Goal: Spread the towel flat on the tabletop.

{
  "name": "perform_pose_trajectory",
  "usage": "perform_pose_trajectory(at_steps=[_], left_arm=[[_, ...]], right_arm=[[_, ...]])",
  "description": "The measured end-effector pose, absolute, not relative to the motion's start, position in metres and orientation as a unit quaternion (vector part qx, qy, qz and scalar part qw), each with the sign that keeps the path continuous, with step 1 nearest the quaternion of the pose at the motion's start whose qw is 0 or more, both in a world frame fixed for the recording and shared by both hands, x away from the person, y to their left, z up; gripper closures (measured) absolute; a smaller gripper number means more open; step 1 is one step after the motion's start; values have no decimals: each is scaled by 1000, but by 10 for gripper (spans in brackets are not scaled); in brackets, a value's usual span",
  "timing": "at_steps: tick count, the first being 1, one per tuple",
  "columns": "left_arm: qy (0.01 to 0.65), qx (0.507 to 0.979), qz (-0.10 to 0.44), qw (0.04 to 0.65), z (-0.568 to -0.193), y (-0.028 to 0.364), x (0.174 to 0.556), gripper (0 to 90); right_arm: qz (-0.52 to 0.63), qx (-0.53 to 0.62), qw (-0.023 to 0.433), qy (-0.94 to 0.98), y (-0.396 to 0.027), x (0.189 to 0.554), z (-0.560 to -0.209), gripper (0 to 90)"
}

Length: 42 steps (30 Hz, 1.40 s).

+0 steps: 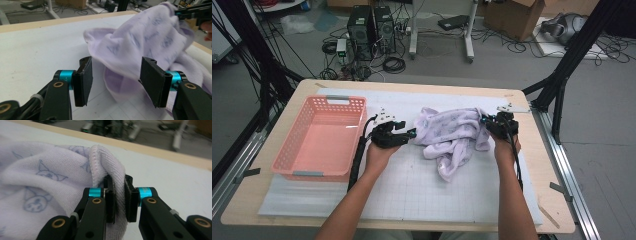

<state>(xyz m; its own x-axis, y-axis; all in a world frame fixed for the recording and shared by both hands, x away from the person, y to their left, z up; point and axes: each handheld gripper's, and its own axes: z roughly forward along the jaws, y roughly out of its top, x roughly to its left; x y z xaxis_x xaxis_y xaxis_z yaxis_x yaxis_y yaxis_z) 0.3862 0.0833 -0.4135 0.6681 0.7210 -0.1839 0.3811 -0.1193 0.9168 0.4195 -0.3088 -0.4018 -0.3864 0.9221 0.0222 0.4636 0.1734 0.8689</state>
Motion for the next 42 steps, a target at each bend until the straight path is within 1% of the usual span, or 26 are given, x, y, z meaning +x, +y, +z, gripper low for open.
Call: perform_pose_trajectory(at_steps=[2,3,4,5,6,9,13,16,19,21,22,23,24,25,26,30,32,34,39,41,42], left_arm=[[367,737,149,548,-412,82,384,437],[360,741,142,549,-412,81,383,441],[355,745,134,549,-412,80,382,447],[353,749,128,545,-413,78,382,447],[350,754,120,543,-415,76,382,443],[337,769,97,535,-420,66,380,442],[316,789,77,521,-428,51,377,444],[306,800,60,513,-435,41,376,445],[306,807,38,504,-442,32,376,446],[301,817,38,491,-446,27,376,461],[297,825,41,479,-447,25,375,499],[298,834,39,463,-448,23,375,574],[297,840,38,452,-449,22,374,689],[295,842,41,451,-450,22,374,786],[291,843,45,450,-449,23,374,839],[301,838,49,452,-443,33,369,858],[301,828,56,470,-440,40,363,861],[302,823,63,477,-439,47,355,862],[304,819,68,482,-438,61,341,862],[306,813,69,490,-438,66,336,862],[307,812,69,491,-438,69,333,862]], right_arm=[[412,505,270,709,-312,423,-407,794],[409,510,270,707,-312,424,-408,748],[410,514,269,704,-312,424,-409,663],[408,517,268,703,-311,423,-408,599],[408,516,271,703,-310,422,-407,565],[407,502,287,707,-310,414,-402,523],[421,483,296,708,-313,396,-392,520],[421,471,285,721,-313,384,-385,511],[431,452,286,727,-310,370,-383,514],[428,448,277,734,-308,362,-387,514],[427,446,272,738,-307,358,-390,512],[429,445,266,740,-306,354,-393,510],[435,445,257,740,-305,350,-397,509],[438,446,247,741,-303,346,-400,507],[441,444,238,743,-300,342,-403,506],[436,424,210,765,-281,330,-413,501],[435,419,194,773,-268,324,-416,489],[432,403,189,784,-255,319,-419,493],[417,401,155,801,-229,318,-431,502],[405,402,146,808,-223,320,-437,552],[400,400,144,811,-220,321,-439,621]])
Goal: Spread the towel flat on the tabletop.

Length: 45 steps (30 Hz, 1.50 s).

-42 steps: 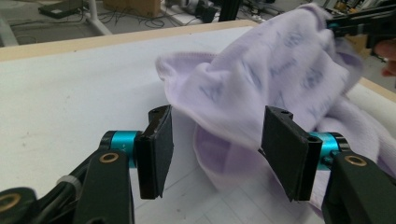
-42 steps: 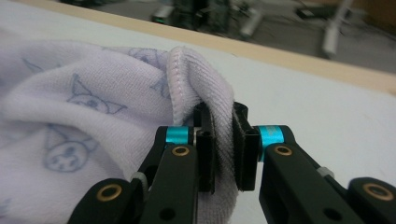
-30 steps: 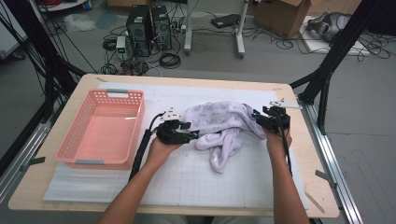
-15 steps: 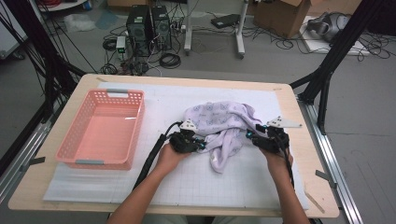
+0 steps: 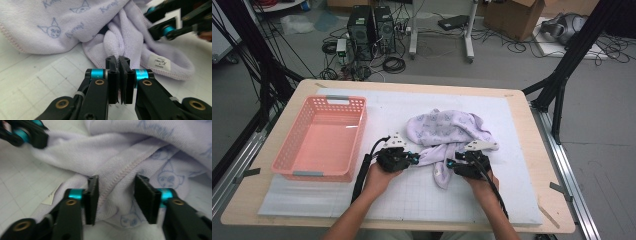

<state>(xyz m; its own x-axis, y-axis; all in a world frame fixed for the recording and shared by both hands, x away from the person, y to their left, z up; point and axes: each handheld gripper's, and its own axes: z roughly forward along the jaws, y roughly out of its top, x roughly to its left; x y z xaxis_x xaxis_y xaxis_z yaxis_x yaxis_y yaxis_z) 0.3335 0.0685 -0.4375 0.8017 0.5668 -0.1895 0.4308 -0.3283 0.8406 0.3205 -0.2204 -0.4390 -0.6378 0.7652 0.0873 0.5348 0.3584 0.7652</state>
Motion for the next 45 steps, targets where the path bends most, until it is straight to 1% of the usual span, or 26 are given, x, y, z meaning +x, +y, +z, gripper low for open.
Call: perform_pose_trajectory(at_steps=[2,4,9,14,19,20,21,22,23,24,25,27,30,32,35,37,40,43,44,45], left_arm=[[307,811,69,493,-437,72,329,862],[308,809,69,496,-437,76,324,861],[318,802,61,502,-440,85,314,862],[308,807,57,502,-443,88,298,861],[286,809,42,512,-440,83,280,860],[281,809,33,515,-440,80,278,856],[277,812,20,514,-440,78,276,830],[277,815,13,509,-440,75,276,743],[284,815,16,505,-440,74,276,628],[291,811,25,507,-439,74,277,558],[296,810,36,505,-438,75,279,519],[310,802,42,508,-436,78,286,483],[321,794,35,514,-433,76,298,481],[323,798,37,508,-434,70,307,482],[320,807,45,495,-436,56,317,486],[315,817,49,481,-437,46,324,485],[302,833,49,461,-441,31,333,483],[290,853,57,431,-447,17,338,487],[281,856,70,428,-448,15,337,498],[273,860,85,421,-447,13,336,539]], right_arm=[[398,395,140,816,-218,320,-440,760],[404,387,143,816,-220,317,-436,812],[421,396,155,801,-239,300,-425,817],[419,432,168,781,-267,277,-423,835],[403,460,186,769,-290,258,-419,836],[398,464,189,769,-293,255,-418,836],[391,471,190,768,-297,253,-418,836],[381,477,196,767,-300,250,-418,837],[365,484,210,767,-302,248,-418,838],[350,489,223,767,-306,246,-418,837],[348,494,222,765,-311,245,-419,837],[349,501,220,761,-320,245,-420,832],[353,497,216,763,-327,248,-421,812],[354,497,213,763,-332,250,-420,809],[353,505,225,755,-343,251,-414,847],[367,512,222,745,-352,249,-411,846],[391,510,208,737,-359,248,-413,791],[392,500,203,745,-359,250,-416,724],[394,499,201,745,-358,251,-417,695],[399,495,202,745,-358,251,-417,675]])
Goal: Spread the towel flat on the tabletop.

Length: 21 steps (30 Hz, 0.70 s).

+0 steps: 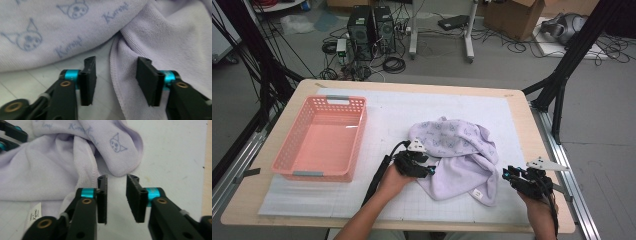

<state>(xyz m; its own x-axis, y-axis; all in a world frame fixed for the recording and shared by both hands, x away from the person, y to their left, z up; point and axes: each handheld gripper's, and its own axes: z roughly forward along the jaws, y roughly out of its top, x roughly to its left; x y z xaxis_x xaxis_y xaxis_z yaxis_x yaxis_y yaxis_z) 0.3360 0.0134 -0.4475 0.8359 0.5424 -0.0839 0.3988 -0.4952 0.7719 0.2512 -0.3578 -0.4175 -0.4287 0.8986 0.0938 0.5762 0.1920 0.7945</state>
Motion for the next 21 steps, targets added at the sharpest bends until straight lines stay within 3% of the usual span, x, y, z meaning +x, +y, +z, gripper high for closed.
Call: perform_pose_trajectory(at_steps=[1,3,7,14,16,19,21], left_arm=[[264,864,96,418,-448,13,335,608],[253,867,84,421,-447,14,334,867],[264,862,99,421,-441,25,330,878],[307,830,106,454,-440,79,309,879],[314,823,108,460,-440,90,302,879],[313,820,108,468,-437,98,292,879],[313,816,110,474,-436,99,285,879]], right_arm=[[402,493,200,745,-356,251,-418,659],[406,486,197,748,-353,250,-422,622],[406,477,188,757,-347,250,-432,588],[409,466,156,769,-334,253,-440,553],[404,462,149,775,-329,256,-443,594],[395,455,143,785,-325,256,-444,771],[388,456,146,788,-327,254,-441,823]])
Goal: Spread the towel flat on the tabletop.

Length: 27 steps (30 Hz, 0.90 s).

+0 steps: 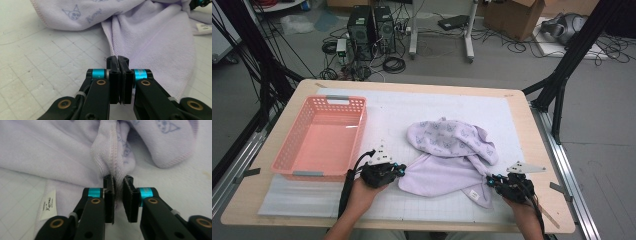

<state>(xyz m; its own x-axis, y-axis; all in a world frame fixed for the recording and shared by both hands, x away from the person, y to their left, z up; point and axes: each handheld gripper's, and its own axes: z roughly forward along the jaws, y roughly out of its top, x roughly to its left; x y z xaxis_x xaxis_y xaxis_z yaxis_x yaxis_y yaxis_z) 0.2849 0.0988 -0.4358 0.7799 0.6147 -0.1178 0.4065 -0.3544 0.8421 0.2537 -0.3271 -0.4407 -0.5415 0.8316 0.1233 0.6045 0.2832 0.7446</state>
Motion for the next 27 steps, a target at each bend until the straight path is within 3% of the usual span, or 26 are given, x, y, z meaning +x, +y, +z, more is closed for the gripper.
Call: perform_pose_trajectory(at_steps=[8,13,15,17,22,27], left_arm=[[288,826,92,475,-436,97,257,882],[275,831,53,480,-442,94,243,870],[287,828,56,479,-443,92,247,726],[298,820,60,486,-443,90,254,626],[307,805,80,502,-442,85,272,509],[311,796,90,511,-439,81,290,468]], right_arm=[[368,470,144,789,-348,224,-431,832],[352,472,111,800,-356,204,-423,820],[357,464,113,803,-357,201,-422,758],[375,460,131,794,-359,201,-420,631],[424,447,185,766,-358,214,-407,535],[441,425,200,765,-337,254,-398,508]])
